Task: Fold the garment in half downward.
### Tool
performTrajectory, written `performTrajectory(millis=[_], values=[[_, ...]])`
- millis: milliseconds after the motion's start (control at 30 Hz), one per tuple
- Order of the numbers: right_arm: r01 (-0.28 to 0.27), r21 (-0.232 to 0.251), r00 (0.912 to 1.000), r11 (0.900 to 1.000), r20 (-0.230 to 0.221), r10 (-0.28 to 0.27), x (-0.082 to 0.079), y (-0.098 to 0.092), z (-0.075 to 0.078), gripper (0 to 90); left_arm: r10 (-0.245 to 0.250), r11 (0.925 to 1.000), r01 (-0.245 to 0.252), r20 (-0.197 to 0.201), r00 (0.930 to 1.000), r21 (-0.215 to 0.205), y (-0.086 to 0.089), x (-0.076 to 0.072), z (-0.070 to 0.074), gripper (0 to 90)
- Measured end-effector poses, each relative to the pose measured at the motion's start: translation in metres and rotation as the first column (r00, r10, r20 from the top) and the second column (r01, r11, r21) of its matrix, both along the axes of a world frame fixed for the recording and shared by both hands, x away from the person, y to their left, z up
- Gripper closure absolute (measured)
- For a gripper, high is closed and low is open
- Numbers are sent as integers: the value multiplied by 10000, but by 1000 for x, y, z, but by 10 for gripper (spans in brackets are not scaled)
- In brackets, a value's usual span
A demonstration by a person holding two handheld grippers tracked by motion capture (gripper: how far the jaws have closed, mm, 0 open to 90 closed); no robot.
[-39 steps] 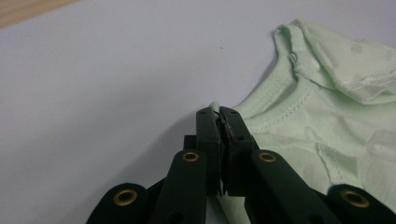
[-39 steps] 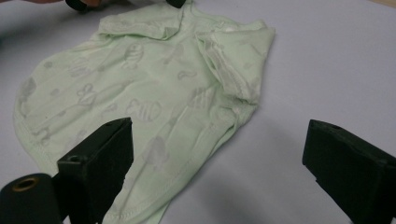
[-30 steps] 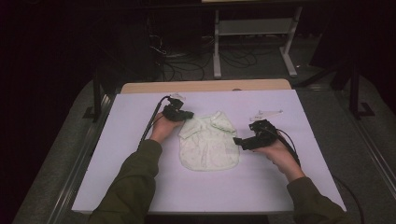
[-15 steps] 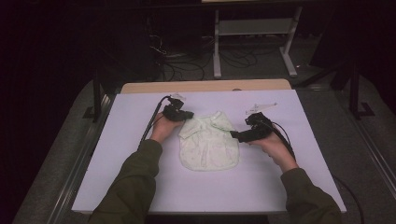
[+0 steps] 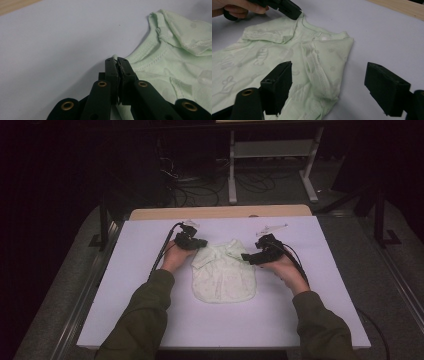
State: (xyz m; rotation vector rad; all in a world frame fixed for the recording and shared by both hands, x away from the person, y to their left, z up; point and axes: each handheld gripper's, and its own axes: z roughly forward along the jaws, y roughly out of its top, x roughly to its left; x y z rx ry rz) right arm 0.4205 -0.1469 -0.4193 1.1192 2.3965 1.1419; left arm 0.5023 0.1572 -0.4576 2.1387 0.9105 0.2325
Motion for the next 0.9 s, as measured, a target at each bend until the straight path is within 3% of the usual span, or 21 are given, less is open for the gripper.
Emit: performTrajectory(millis=[900], values=[[374,-135,9980,9992,-503,-381,64,21,-12,540,49,10000,-49,-103,9999,-40,0,0,0,881]])
